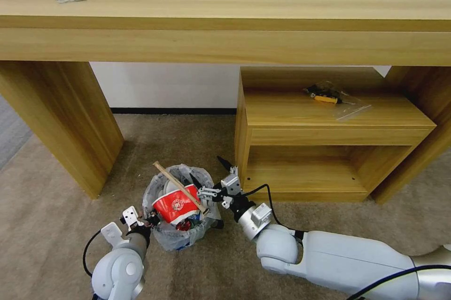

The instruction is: Pick up the trash bin and place the garbage on the floor into it.

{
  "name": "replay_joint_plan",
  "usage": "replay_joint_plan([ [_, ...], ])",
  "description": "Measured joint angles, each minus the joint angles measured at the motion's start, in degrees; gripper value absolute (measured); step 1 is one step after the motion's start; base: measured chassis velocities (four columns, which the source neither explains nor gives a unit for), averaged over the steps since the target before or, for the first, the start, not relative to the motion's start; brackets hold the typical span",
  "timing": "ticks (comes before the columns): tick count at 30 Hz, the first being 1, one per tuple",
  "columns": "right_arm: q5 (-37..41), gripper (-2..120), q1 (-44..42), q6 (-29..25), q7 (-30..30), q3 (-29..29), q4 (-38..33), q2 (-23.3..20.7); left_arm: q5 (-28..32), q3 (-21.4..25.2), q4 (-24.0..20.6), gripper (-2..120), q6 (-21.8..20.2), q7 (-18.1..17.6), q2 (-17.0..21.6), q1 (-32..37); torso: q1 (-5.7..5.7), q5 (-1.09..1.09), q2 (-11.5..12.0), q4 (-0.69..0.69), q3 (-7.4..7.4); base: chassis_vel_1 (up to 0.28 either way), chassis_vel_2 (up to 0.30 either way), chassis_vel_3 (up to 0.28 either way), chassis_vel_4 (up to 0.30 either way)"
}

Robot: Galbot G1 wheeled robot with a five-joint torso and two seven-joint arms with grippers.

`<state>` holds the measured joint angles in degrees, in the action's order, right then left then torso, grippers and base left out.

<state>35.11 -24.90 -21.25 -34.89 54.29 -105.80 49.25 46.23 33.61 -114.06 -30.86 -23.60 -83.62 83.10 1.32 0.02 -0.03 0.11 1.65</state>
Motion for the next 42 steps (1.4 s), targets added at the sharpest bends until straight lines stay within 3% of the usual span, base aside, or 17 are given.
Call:
replay_joint_plan([
  [12, -1.34, 100, -4.76, -0.29, 0.12, -5.52, -0.73, -2.79, -0.26, -0.24, 0.26, 0, -0.01, 0.0, -0.33, -0.29, 0.0, 0.01, 0.0, 0.0, 0.0, 0.0, 0.0, 0.0, 0.0],
  [27, -3.19, 100, -17.11, -2.49, 1.7, -21.67, -0.85, -10.33, 2.3, 2.19, -1.9, 0, -0.14, -0.36, 1.96, 0.69, 0.0, 0.0, 0.0, 0.01, 0.0, 0.0, 0.0, 0.0, 0.0],
  [42, -6.71, 100, -27.38, -5.22, 0.09, -28.41, 0.51, -11.31, 4.8, 7.08, -3.3, 0, 0.28, -0.75, 4.45, 2.89, 0.0, 0.0, 0.0, 0.0, -0.01, 0.0, 0.0, 0.0, 0.0],
])
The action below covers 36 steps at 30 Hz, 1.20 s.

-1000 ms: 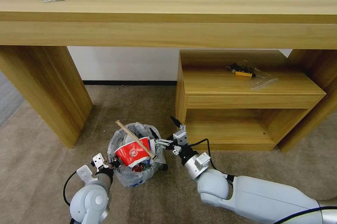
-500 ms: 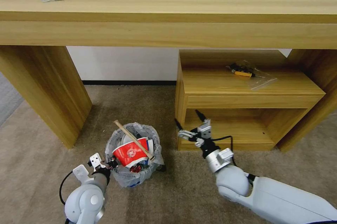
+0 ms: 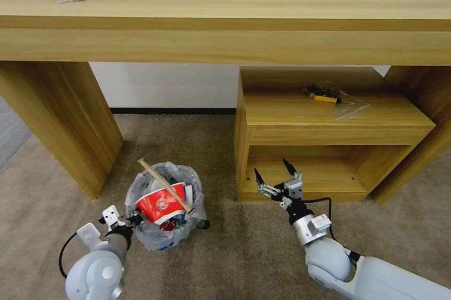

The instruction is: Pick up the trash bin and place the garbage on the floor into it.

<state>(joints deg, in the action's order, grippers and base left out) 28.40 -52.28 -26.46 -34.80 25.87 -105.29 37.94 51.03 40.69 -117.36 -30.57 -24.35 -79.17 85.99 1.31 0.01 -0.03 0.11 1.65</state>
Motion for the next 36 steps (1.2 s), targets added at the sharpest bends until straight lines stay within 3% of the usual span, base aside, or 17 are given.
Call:
replay_joint_plan([
  [15, -0.41, 100, -1.13, -1.07, -0.15, -3.01, 2.71, 1.93, -0.1, 0.11, 6.18, 0, 0.98, 0.25, 0.04, -2.78, -0.01, 0.06, -0.02, -0.03, -0.02, 0.0, 0.0, 0.0, 0.0],
  [32, -0.65, 100, -1.23, -1.57, -0.14, -3.02, 3.3, 2.87, -0.94, -1.49, 10.15, 0, 1.23, 0.11, -0.46, -4.92, -0.03, 0.08, -0.04, -0.04, -0.02, 0.0, 0.0, 0.0, 0.0],
  [36, -0.81, 100, -0.94, -1.57, 0.03, -2.79, 3.77, 3.1, -0.87, -1.79, 10.2, 18, 1.22, -0.41, -0.34, -5.05, -0.01, 0.02, -0.01, -0.02, 0.01, 0.0, 0.0, 0.0, 0.0],
])
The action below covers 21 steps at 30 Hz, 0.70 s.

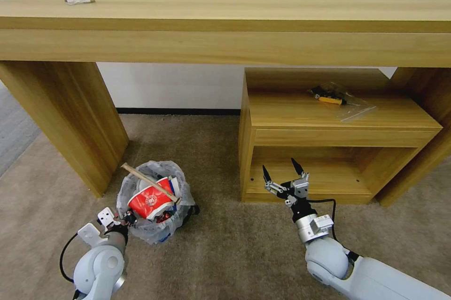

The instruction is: Pick up the trash bin and place the garbage on the floor into it.

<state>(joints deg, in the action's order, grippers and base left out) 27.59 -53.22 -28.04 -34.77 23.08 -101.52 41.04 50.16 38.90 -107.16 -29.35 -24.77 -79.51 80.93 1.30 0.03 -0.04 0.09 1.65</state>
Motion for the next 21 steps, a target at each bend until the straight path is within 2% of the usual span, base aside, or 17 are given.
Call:
replay_joint_plan([
  [2, -0.02, 100, 0.02, -0.01, 0.03, 0.04, 0.01, 0.0, 0.02, -0.03, 0.0, 21, -0.01, -0.01, 0.02, 0.0, 0.0, -0.01, 0.0, 0.0, 0.0, 0.0, 0.0, 0.0, 0.0],
  [4, -0.21, 100, 0.02, -0.03, 0.1, 0.19, 0.14, 0.06, 0.19, -0.25, -0.27, 32, -0.2, -0.06, 0.06, 0.06, 0.01, -0.05, 0.01, 0.03, 0.0, 0.0, 0.0, 0.0, 0.0],
  [5, -0.21, 100, 0.02, -0.03, 0.1, 0.19, 0.14, 0.06, 0.19, -0.25, -0.27, 32, -0.2, -0.06, 0.06, 0.06, 0.01, -0.05, 0.01, 0.03, 0.0, 0.0, 0.0, 0.0, 0.0],
  [8, -0.39, 100, -0.08, -0.04, 0.1, 0.35, 0.09, 0.12, 0.16, -0.3, -0.69, 48, -0.47, -0.07, -0.08, 0.63, 0.02, -0.07, 0.02, 0.04, 0.01, 0.0, 0.0, 0.0, 0.0],
  [10, -0.47, 100, -0.07, -0.05, 0.1, 0.36, 0.09, 0.17, 0.07, -0.31, -0.74, 51, -0.52, -0.08, -0.12, 0.81, 0.02, -0.08, 0.02, 0.05, 0.01, 0.0, 0.0, 0.0, 0.0],
  [13, -0.6, 100, -0.08, -0.05, 0.11, 0.48, -0.05, 0.17, -0.03, -0.43, -0.78, 66, -0.83, -0.07, -0.28, 1.26, 0.03, -0.17, 0.04, 0.08, 0.03, 0.0, 0.0, 0.0, 0.0],
  [16, -0.7, 100, -0.09, -0.05, 0.11, 0.56, -0.18, 0.19, -0.09, -0.42, -1.03, 72, -0.87, -0.04, -0.28, 1.47, 0.03, -0.13, 0.04, 0.09, 0.03, 0.0, 0.0, 0.0, 0.0],
  [17, -0.84, 100, -0.13, -0.05, 0.1, 0.85, -0.52, 0.21, -0.17, -0.33, -1.6, 87, -0.96, 0.0, -0.25, 1.76, 0.04, -0.09, 0.05, 0.06, 0.03, 0.0, 0.0, 0.0, 0.0],
  [18, -0.84, 100, -0.13, -0.05, 0.1, 0.85, -0.52, 0.21, -0.17, -0.33, -1.6, 87, -0.96, 0.0, -0.25, 1.76, 0.04, -0.09, 0.05, 0.06, 0.03, 0.0, 0.0, 0.0, 0.0],
  [21, -0.71, 100, -0.11, 0.05, 0.04, 0.91, -1.2, -0.09, -0.16, -0.1, -2.17, 98, -0.88, 0.04, -0.19, 2.02, 0.03, -0.07, 0.05, 0.04, 0.02, 0.0, 0.0, 0.0, 0.0],
])
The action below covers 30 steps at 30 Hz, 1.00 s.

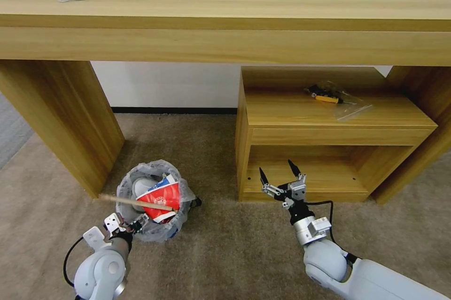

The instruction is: Pick up the trash bin and place the garbage on the floor into it.

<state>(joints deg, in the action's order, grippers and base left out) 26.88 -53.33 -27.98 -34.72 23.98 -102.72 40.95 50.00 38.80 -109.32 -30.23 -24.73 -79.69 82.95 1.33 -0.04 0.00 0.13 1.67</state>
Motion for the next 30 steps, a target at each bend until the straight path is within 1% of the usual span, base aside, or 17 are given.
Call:
replay_joint_plan([
  [4, 0.1, 100, 0.18, 0.09, -0.02, 0.12, -0.27, -0.3, 0.01, 0.09, -0.68, 96, 0.18, 0.02, -0.04, 0.09, 0.0, 0.02, -0.01, -0.01, -0.01, 0.0, 0.0, 0.0, 0.0],
  [5, 0.2, 100, 0.22, 0.16, -0.04, 0.15, -0.37, -0.36, 0.04, 0.16, -0.92, 91, 0.21, 0.02, -0.04, 0.09, -0.01, 0.03, -0.01, -0.01, -0.01, 0.0, 0.0, 0.0, 0.0],
  [7, 0.22, 100, 0.25, 0.18, -0.04, 0.16, -0.38, -0.39, 0.05, 0.22, -1.03, 89, 0.21, 0.03, -0.03, 0.09, -0.01, 0.04, -0.02, -0.01, -0.01, 0.0, 0.0, 0.0, 0.0],
  [10, 0.21, 100, 0.26, 0.2, -0.05, 0.34, -0.39, -0.3, 0.16, 0.44, -1.28, 74, 0.61, 0.06, 0.09, 0.03, -0.02, 0.05, -0.03, -0.01, -0.02, 0.0, 0.0, 0.0, 0.0],
  [11, 0.21, 100, 0.26, 0.2, -0.05, 0.34, -0.39, -0.3, 0.16, 0.44, -1.28, 74, 0.61, 0.06, 0.09, 0.03, -0.02, 0.05, -0.03, -0.01, -0.02, 0.0, 0.0, 0.0, 0.0],
  [14, 0.19, 100, 0.25, 0.2, -0.05, 0.52, -0.37, -0.21, 0.14, 0.47, -1.32, 59, 0.94, 0.15, 0.13, 0.04, -0.02, 0.06, -0.03, -0.02, -0.02, 0.0, 0.0, 0.0, 0.0],
  [15, 0.19, 100, 0.25, 0.2, -0.05, 0.52, -0.37, -0.21, 0.14, 0.47, -1.32, 59, 0.94, 0.15, 0.13, 0.04, -0.02, 0.06, -0.03, -0.02, -0.02, 0.0, 0.0, 0.0, 0.0],
  [16, 0.19, 100, 0.3, 0.21, -0.05, 0.56, -0.34, -0.2, 0.09, 0.41, -1.29, 54, 1.08, 0.3, 0.08, 0.03, -0.02, 0.06, -0.03, -0.02, -0.02, 0.0, 0.0, 0.0, 0.0],
  [17, 0.19, 100, 0.33, 0.2, -0.05, 0.57, -0.33, -0.2, 0.07, 0.38, -1.27, 52, 1.17, 0.38, 0.05, 0.02, -0.02, 0.06, -0.03, -0.02, -0.02, 0.0, 0.0, 0.0, 0.0],
  [19, 0.17, 100, 0.42, 0.21, -0.04, 0.59, -0.21, -0.15, -0.12, 0.22, -1.09, 54, 1.62, 0.68, -0.13, -0.09, -0.02, 0.06, -0.03, -0.02, -0.02, 0.0, 0.0, 0.0, 0.0],
  [22, -0.07, 100, 0.23, 0.18, 0.0, 0.79, 0.1, -0.01, -0.56, 0.06, -0.7, 69, 2.07, 1.05, -0.37, -0.27, -0.02, 0.06, -0.03, -0.02, -0.02, 0.0, 0.0, 0.0, 0.0],
  [23, -0.07, 100, 0.23, 0.18, 0.0, 0.79, 0.1, -0.01, -0.56, 0.06, -0.7, 69, 2.07, 1.05, -0.37, -0.27, -0.02, 0.06, -0.03, -0.02, -0.02, 0.0, 0.0, 0.0, 0.0],
  [26, -0.21, 100, 0.15, 0.15, 0.02, 0.87, 0.2, 0.08, -0.61, 0.0, -0.65, 82, 2.32, 1.12, -0.44, -0.3, -0.02, 0.04, -0.03, -0.02, -0.02, 0.0, 0.0, 0.0, 0.0],
  [27, -0.21, 100, 0.15, 0.15, 0.02, 0.87, 0.2, 0.08, -0.61, 0.0, -0.65, 82, 2.32, 1.12, -0.44, -0.3, -0.02, 0.04, -0.03, -0.02, -0.02, 0.0, 0.0, 0.0, 0.0],
  [28, -0.22, 100, 0.24, 0.13, 0.08, 0.91, 0.31, 0.12, -0.66, 0.0, -0.67, 89, 2.6, 1.18, -0.44, -0.35, -0.02, 0.03, -0.03, -0.02, -0.02, 0.0, 0.0, 0.0, 0.0],
  [29, -0.22, 100, 0.27, 0.13, 0.09, 0.93, 0.35, 0.14, -0.67, 0.0, -0.69, 89, 2.76, 1.22, -0.44, -0.37, -0.02, 0.03, -0.03, -0.02, -0.02, 0.0, 0.0, 0.0, 0.0],
  [30, -0.27, 100, 0.4, 0.09, 0.14, 0.98, 0.53, 0.23, -0.78, -0.04, -0.79, 96, 3.28, 1.4, -0.43, -0.45, -0.02, 0.04, -0.03, -0.02, -0.02, 0.0, 0.0, 0.0, 0.0],
])
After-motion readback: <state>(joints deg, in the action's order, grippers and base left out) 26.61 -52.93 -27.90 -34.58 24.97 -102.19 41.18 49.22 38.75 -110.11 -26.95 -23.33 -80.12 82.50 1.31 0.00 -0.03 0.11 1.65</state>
